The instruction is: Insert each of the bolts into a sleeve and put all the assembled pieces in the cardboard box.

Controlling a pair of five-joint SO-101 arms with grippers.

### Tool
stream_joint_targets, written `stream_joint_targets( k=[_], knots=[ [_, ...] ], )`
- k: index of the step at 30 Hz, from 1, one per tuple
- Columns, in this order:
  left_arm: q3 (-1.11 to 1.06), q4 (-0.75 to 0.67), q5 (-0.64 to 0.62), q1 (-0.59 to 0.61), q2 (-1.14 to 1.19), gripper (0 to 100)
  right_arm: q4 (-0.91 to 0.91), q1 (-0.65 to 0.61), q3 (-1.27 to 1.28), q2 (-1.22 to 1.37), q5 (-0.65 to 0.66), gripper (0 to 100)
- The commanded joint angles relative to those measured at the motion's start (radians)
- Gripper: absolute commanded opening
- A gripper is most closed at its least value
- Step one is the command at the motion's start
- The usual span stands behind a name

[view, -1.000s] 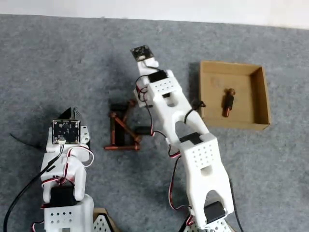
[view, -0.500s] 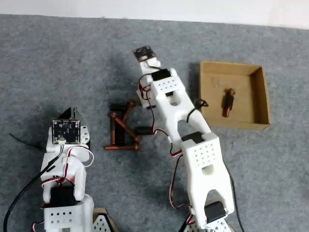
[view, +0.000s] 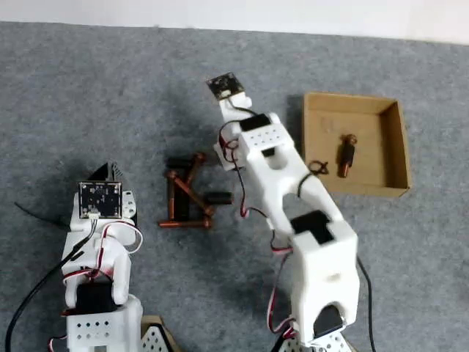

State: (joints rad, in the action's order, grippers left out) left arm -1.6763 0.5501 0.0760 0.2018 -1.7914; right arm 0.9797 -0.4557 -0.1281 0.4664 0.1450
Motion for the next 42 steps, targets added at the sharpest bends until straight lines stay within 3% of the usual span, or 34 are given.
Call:
stream_joint_targets(
  k=[1,12,28,42],
  knots=[
    [-0.021,-0.021,0.008,-0.012,-0.001,5,-0.17,0.008,0.217,-0.237,0.005,0.3],
    [-0.021,-0.021,0.008,-0.012,-0.001,5,-0.464,0.012,0.622,-0.55,0.008,0.4],
    [-0.021,-0.021,0.008,-0.012,-0.001,5,-0.716,0.015,0.924,-0.783,0.005,0.4],
    [-0.021,-0.021,0.008,-0.012,-0.001,5,-0.727,0.093,1.118,-1.0,0.003,0.4]
  ],
)
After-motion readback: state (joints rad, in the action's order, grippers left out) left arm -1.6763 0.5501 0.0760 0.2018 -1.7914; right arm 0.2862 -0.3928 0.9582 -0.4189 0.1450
